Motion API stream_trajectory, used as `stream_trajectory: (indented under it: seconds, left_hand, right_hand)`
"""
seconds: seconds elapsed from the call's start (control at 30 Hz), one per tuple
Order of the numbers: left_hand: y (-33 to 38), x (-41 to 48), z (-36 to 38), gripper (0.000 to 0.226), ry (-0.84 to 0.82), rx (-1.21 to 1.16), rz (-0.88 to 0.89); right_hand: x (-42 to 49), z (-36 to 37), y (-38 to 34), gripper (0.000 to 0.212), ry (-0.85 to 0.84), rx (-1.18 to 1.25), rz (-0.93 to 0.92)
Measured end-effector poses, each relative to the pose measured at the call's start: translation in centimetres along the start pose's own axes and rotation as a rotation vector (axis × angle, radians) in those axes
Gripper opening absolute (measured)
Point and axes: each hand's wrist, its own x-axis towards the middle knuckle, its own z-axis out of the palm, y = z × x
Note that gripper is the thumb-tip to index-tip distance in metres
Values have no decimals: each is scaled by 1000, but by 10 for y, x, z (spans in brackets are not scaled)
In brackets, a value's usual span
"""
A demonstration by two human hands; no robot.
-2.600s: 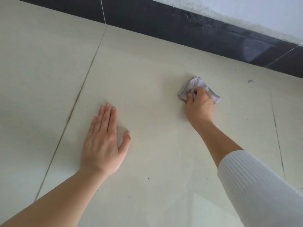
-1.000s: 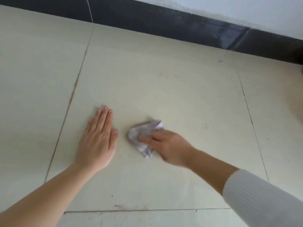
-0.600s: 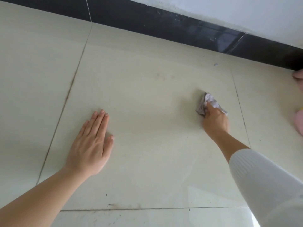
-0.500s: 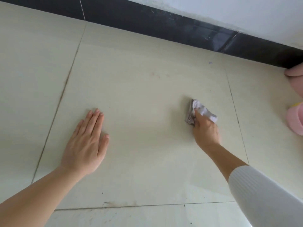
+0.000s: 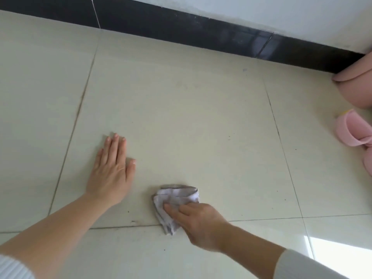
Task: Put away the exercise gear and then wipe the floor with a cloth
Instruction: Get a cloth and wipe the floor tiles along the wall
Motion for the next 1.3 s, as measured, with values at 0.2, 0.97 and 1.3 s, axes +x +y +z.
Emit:
stream_trajectory:
  seconds: [0.2,0.97,1.3]
  left_hand:
    - [-33,-46,-9,69,-85,22,50]
    - [-59,-65,-32,56,-125,-43,29]
    - [-97,-77,-55,59,-213,-360,-206]
  right_hand:
    - [35,-47,107,53,169,-89,785]
    - [105,-10,-20,61,-174,-9,-35]
    - [182,-15,-45,65,-85,82,548]
